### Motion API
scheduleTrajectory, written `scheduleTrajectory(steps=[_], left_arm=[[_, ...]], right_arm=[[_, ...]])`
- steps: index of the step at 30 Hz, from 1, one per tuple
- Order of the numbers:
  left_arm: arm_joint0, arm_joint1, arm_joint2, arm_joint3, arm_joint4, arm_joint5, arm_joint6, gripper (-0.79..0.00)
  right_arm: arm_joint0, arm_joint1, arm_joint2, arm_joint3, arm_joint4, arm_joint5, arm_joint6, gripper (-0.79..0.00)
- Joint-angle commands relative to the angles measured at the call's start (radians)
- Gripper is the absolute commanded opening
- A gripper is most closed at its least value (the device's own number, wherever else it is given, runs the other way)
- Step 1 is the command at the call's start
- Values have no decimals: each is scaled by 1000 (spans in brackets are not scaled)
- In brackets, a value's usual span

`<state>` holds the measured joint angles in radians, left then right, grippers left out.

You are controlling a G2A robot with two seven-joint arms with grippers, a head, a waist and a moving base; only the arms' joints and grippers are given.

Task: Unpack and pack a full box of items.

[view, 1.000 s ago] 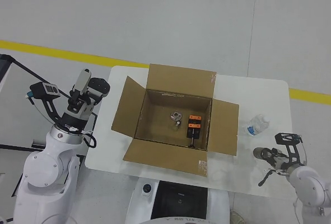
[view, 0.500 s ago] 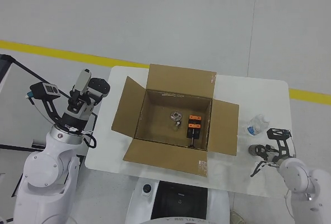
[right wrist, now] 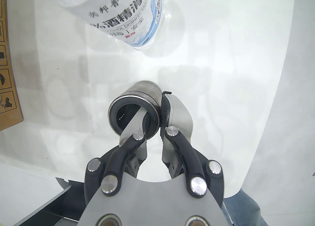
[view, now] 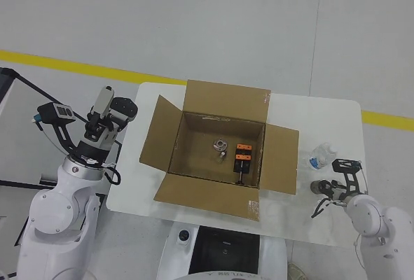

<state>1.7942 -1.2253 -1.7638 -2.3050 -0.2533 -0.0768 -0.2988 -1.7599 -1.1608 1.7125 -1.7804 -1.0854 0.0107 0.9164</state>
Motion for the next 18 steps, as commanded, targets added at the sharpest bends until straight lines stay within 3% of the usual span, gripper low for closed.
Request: scheduleTrajectory(steps=[1,3,6,8,15,18], left_arm=[[0,0,0,0,0,0,0,0],[0,0,0,0,0,0,0,0],[0,0,0,0,0,0,0,0],[0,0,0,0,0,0,0,0],[0,0,0,0,0,0,0,0],[0,0,0,0,0,0,0,0]], right_arm=[[-3,0,1,-4,3,2,-1,-785],[-7,1,5,-12,4,2,0,-727],[-3,2,13,-8,8,-4,-1,-702],[1,4,18,-3,10,-11,0,-619],[-6,6,31,-41,30,-16,4,-625],[-25,7,48,-90,50,-18,13,-579]])
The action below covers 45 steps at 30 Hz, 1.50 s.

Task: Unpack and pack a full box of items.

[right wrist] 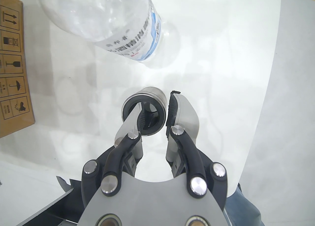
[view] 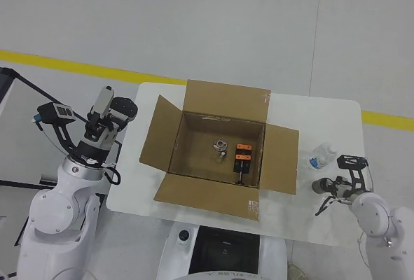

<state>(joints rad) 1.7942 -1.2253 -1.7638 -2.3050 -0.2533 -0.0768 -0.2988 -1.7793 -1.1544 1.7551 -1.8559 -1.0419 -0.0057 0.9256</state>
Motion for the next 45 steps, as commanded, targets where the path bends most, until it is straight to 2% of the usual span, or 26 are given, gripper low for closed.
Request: scheduleTrajectory(steps=[1,4,10,14,17,20,26,28,30,31,32,33,45], left_arm=[[0,0,0,0,0,0,0,0],[0,0,0,0,0,0,0,0],[0,0,0,0,0,0,0,0],[0,0,0,0,0,0,0,0],[0,0,0,0,0,0,0,0],[0,0,0,0,0,0,0,0],[0,0,0,0,0,0,0,0],[0,0,0,0,0,0,0,0],[0,0,0,0,0,0,0,0],[0,0,0,0,0,0,0,0],[0,0,0,0,0,0,0,0],[0,0,0,0,0,0,0,0],[0,0,0,0,0,0,0,0]], right_arm=[[-11,1,16,-36,14,-4,9,-545],[-39,4,50,-109,39,-16,25,-514],[-104,6,162,-304,148,-37,42,-560],[-109,10,236,-416,271,-105,58,-536],[-83,15,248,-458,335,-168,63,-523],[-19,23,202,-456,389,-223,81,-523],[161,33,-31,-381,408,-268,125,-539],[210,33,-101,-330,489,-269,168,-542],[245,37,-114,-301,525,-255,210,-566],[243,39,-112,-297,552,-251,235,-489],[239,42,-87,-296,556,-244,248,-449],[239,42,-87,-296,556,-244,248,-323],[239,42,-87,-296,556,-244,248,-323]])
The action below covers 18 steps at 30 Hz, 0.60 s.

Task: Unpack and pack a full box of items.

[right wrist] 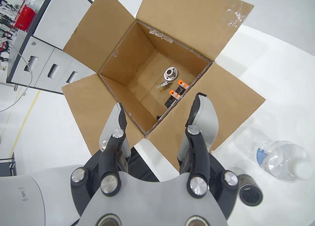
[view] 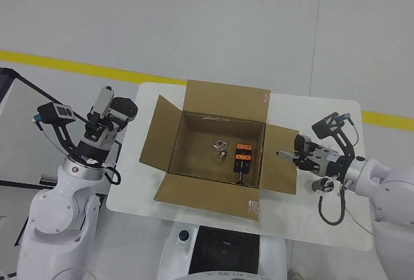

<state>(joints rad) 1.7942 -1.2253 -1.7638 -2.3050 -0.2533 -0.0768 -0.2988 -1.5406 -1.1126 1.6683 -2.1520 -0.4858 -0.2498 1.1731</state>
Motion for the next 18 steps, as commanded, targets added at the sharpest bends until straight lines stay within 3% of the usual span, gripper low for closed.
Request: scheduleTrajectory(steps=[1,4,6,8,14,18], left_arm=[[0,0,0,0,0,0,0,0],[0,0,0,0,0,0,0,0],[0,0,0,0,0,0,0,0],[0,0,0,0,0,0,0,0],[0,0,0,0,0,0,0,0],[0,0,0,0,0,0,0,0]], right_arm=[[0,0,0,0,1,-2,-6,0],[52,3,-50,-20,-13,-48,-5,0],[135,5,-126,-12,-18,-102,20,-49],[226,2,-230,10,-25,-138,39,-49],[532,-32,-600,211,-76,-310,87,-68],[741,-58,-929,399,-165,-374,23,-99]])
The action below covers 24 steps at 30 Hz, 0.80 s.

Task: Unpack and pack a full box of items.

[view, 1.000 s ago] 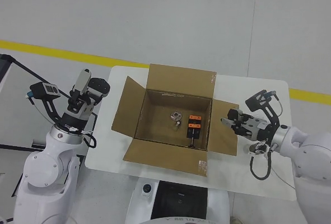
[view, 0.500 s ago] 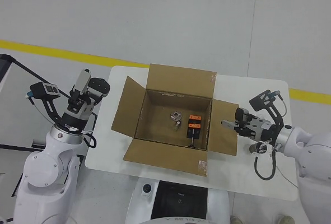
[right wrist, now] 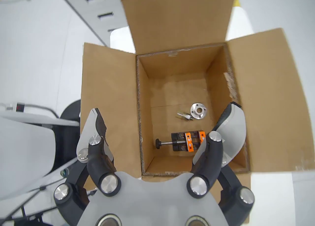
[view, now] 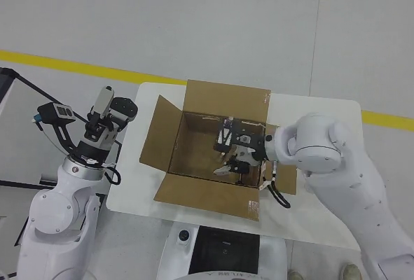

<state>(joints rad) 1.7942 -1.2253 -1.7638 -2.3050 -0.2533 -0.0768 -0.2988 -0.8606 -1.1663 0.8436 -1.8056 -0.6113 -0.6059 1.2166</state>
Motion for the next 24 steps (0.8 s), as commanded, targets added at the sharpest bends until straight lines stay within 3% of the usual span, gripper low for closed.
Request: scheduleTrajectory(steps=[1,3,5,6,7,8,18,22,23,24], left_arm=[[0,0,0,0,0,0,0,0],[0,0,0,0,0,0,0,0],[0,0,0,0,0,0,0,0],[0,0,0,0,0,0,0,0],[0,0,0,0,0,0,0,0],[0,0,0,0,0,0,0,0],[0,0,0,0,0,0,0,0],[0,0,0,0,0,0,0,0],[0,0,0,0,0,0,0,0],[0,0,0,0,0,0,0,0]], right_arm=[[110,-9,-176,94,-60,-43,-46,-114],[190,-21,-295,173,-108,-99,-102,-209],[260,-34,-391,230,-179,-135,-138,-209],[281,-42,-420,249,-184,-147,-149,-117],[301,-51,-425,263,-163,-152,-156,-15],[314,-56,-419,265,-138,-148,-166,0],[312,-56,-421,263,-143,-149,-168,0],[306,-47,-436,277,-238,-193,-201,0],[307,-40,-420,306,-253,-214,-216,-345],[306,-31,-407,325,-272,-237,-240,-425]])
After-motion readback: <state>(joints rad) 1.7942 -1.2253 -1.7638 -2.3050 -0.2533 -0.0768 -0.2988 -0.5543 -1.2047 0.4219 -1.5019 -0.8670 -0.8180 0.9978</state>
